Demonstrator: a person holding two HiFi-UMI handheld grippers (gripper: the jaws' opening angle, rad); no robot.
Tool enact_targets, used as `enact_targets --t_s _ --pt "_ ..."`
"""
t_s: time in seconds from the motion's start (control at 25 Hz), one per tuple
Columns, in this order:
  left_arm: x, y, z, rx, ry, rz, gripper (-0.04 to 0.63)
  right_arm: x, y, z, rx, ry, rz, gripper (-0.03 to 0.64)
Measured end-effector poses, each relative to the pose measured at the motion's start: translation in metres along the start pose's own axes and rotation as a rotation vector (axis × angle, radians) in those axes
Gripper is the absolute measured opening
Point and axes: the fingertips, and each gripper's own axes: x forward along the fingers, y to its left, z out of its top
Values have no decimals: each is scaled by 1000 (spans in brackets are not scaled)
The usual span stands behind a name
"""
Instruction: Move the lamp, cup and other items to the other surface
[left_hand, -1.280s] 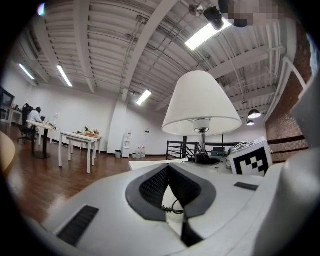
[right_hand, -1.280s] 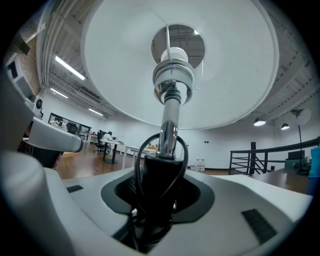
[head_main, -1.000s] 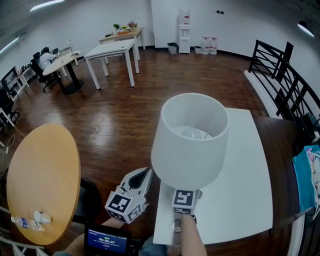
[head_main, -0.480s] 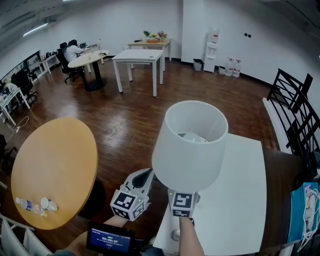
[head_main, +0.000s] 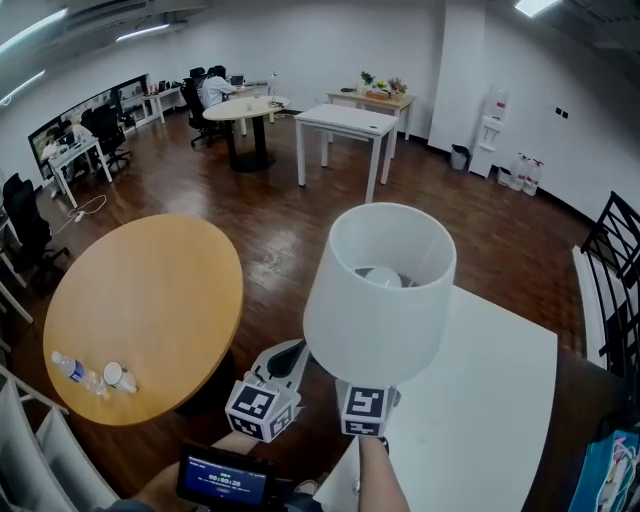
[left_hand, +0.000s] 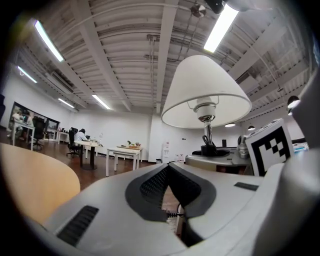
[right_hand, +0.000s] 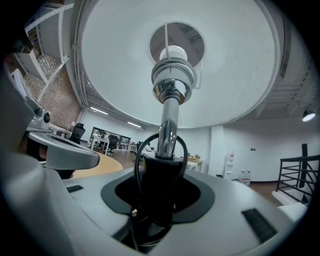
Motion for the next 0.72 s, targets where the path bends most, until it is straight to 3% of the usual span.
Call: enact_targets --t_s 0.36,0.72 --pt "-66 90 -9 -17 -3 197 6 46 104 16 8 -43 175 158" --pt "-162 194 -16 -21 -13 414 6 83 244 31 42 -98 357 156"
